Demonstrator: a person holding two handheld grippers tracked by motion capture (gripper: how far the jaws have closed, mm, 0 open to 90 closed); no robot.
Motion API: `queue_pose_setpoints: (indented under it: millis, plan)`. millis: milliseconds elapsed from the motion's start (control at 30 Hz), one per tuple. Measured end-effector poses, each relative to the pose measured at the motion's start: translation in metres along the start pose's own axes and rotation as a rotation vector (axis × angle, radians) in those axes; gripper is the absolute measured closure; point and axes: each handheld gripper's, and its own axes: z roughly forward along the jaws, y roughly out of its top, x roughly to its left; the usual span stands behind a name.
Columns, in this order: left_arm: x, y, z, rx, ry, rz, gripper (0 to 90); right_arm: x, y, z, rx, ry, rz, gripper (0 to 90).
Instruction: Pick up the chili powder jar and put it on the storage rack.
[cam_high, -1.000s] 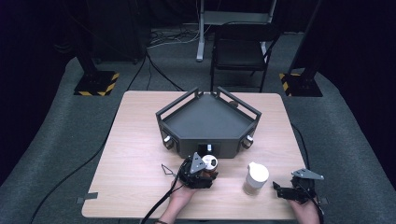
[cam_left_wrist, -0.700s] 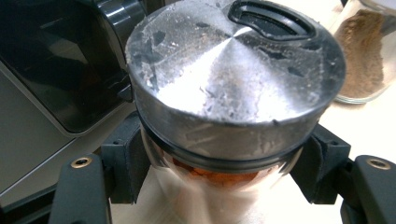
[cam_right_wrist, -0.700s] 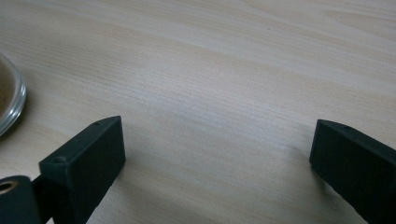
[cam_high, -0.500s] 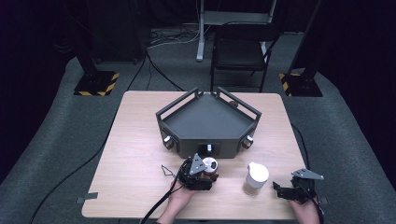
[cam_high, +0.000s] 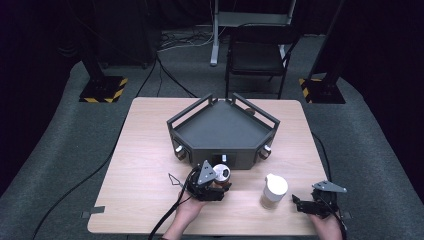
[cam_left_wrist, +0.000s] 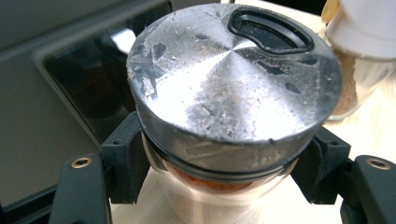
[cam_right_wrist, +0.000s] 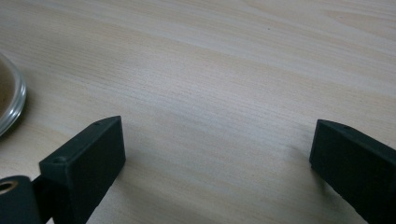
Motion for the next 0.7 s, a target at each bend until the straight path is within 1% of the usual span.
queue_pose_setpoints:
  millis: [400, 600, 700]
  plan:
    - [0.003, 0.014, -0.019, -0.013, 0.029, 0.009, 30.4, 0.0, 0.0, 0.0, 0.0, 0.0, 0.0, 2.4]
    - [0.005, 0.019, -0.03, -0.034, 0.045, 0.01, 30.4, 0.0, 0.0, 0.0, 0.0, 0.0, 0.0, 2.4]
    - [0.006, 0.022, -0.033, -0.036, 0.054, 0.011, 30.4, 0.0, 0.0, 0.0, 0.0, 0.0, 0.0, 2.4]
